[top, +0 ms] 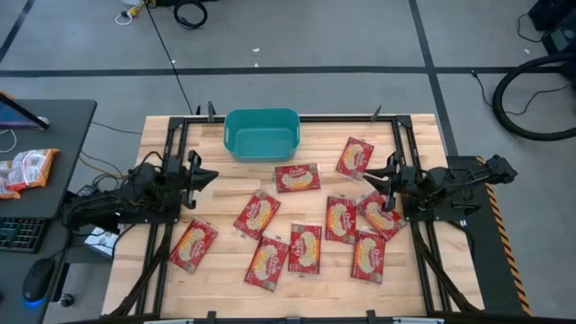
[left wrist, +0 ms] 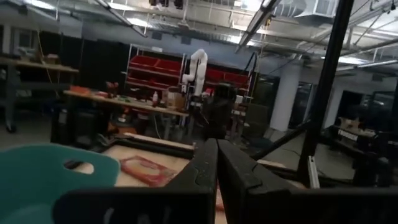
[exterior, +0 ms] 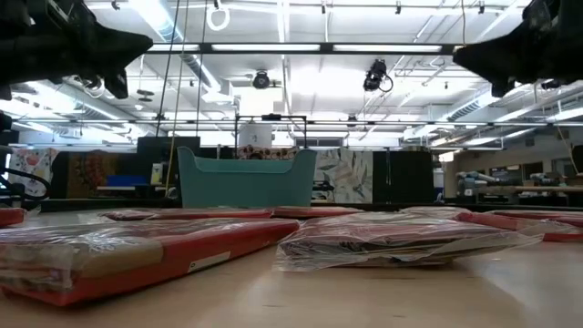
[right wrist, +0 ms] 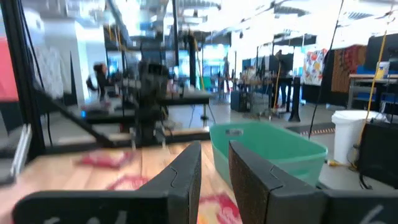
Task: Sort popcorn bags into baskets
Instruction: Put the red popcorn bag into the green bin
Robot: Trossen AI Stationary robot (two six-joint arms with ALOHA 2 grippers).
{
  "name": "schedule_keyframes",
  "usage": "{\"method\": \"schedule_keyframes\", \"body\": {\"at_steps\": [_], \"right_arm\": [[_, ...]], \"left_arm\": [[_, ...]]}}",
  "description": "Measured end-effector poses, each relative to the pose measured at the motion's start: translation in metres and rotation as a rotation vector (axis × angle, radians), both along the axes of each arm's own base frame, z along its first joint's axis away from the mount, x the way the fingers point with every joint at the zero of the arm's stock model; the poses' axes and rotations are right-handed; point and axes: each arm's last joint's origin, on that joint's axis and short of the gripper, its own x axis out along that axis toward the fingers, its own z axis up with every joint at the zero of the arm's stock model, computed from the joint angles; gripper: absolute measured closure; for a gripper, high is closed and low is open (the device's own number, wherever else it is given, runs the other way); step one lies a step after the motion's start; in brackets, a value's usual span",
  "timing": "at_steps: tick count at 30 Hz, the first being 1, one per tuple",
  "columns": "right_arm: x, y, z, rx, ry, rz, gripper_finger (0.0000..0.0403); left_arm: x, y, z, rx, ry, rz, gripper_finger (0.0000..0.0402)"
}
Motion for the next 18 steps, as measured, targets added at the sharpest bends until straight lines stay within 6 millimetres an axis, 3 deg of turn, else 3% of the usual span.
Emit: {"method": "schedule_keyframes", "body": {"at_steps": [7, 12, 18], "right_arm": [[-0.003, -0.001, 0.011, 0.096, -0.133, 0.027, 0.0316], [-0.004, -0.001, 0.015, 0.222, -0.208, 0.059, 0.0316], [-0.001, -0.003, 0.018, 0.232, -0.213, 0.034, 0.0316]], "left_arm": [[0.000, -0.001, -0.001, -0.180, -0.013, -0.069, 0.0388], [0.000, -0.002, -0.001, -0.169, -0.004, -0.134, 0.0388], [0.000, -0.003, -0.001, -0.193, -0.008, -0.143, 0.0388]]}}
